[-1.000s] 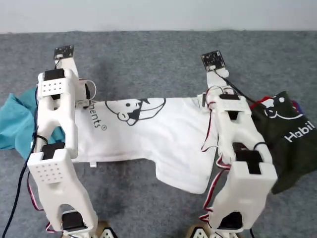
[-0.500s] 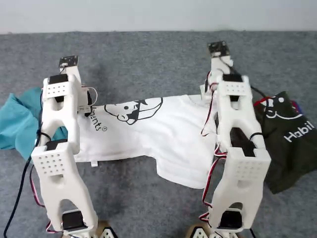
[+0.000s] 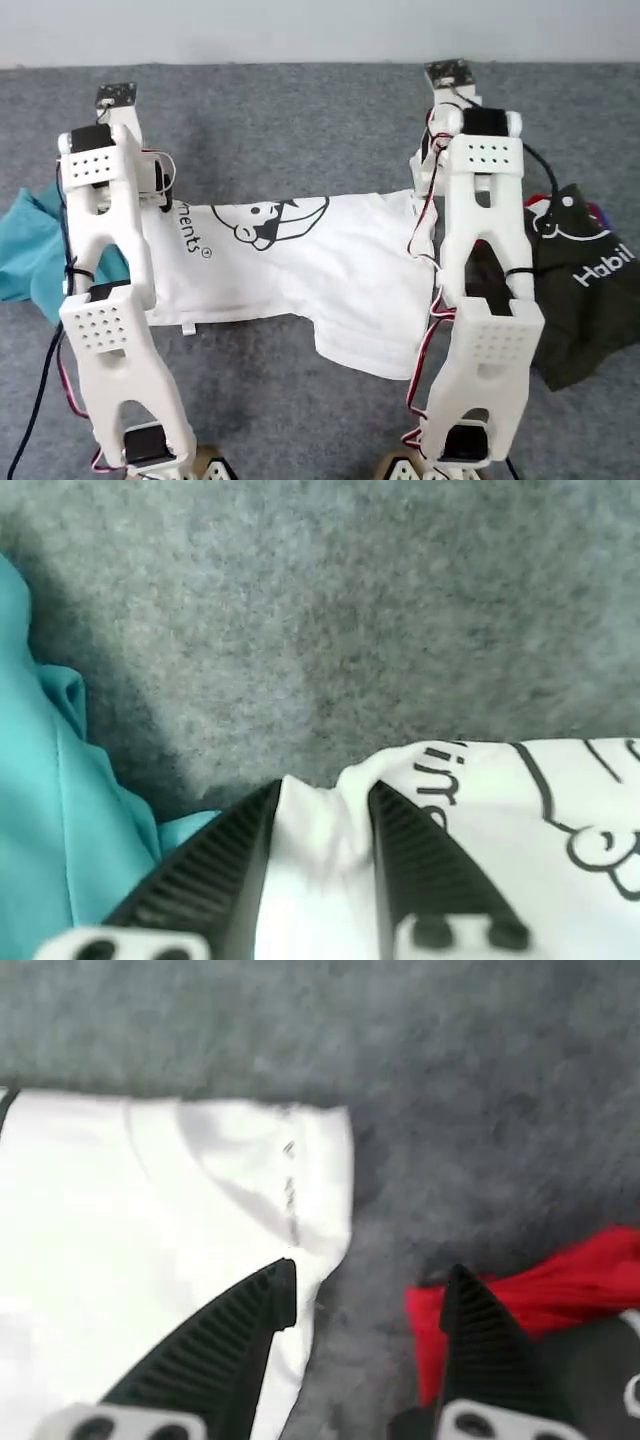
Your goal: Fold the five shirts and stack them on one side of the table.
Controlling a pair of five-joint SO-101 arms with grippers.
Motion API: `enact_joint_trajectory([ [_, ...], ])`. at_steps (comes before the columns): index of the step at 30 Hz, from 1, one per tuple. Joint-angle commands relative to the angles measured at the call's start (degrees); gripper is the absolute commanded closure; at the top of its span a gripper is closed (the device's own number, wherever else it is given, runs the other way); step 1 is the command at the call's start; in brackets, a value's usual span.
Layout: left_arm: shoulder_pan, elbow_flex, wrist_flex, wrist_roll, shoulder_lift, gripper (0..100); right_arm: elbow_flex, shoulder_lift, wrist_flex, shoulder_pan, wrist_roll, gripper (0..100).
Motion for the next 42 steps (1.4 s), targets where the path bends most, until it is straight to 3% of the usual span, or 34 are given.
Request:
enact_joint_trajectory([
  [1, 0.7, -1.8, 0.35, -0.7, -0.53, 88, -2.02, 0.13, 1.89, -1.8, 0.88, 79.6],
  [5, 0.53, -2.24, 0.35, -0.35, 1.05, 88, -1.23, 0.84, 1.01, -3.91, 2.37, 84.3],
  [10, 0.18, -2.33, 0.79, -0.79, 5.19, 88, -0.97, 3.47, 0.57, -4.35, 2.02, 79.8],
  [17, 0.44, -2.42, 4.66, -10.29, 7.3, 88, -0.88, 6.02, 0.92, -4.44, 2.37, 77.0],
  [28, 0.7, -15.69, 0.0, -9.67, 7.3, 88, -8.0, 5.93, 4.35, -2.15, 5.45, 76.9],
  [34, 0.62, -16.92, 3.52, -9.93, 7.3, 87, -8.35, 6.2, 5.23, -1.8, 5.54, 76.9],
  [36, 0.7, -16.75, 6.51, -10.02, 7.38, 83, -8.35, 6.29, 5.23, -1.98, 5.54, 76.9],
  [40, 0.09, -16.75, 11.08, -9.76, 7.38, 60, -8.35, 6.29, 5.23, -2.07, 5.63, 76.9],
  [42, -0.26, -16.75, 11.25, -9.76, 7.38, 59, -8.35, 6.2, 5.32, -1.98, 5.63, 76.9],
])
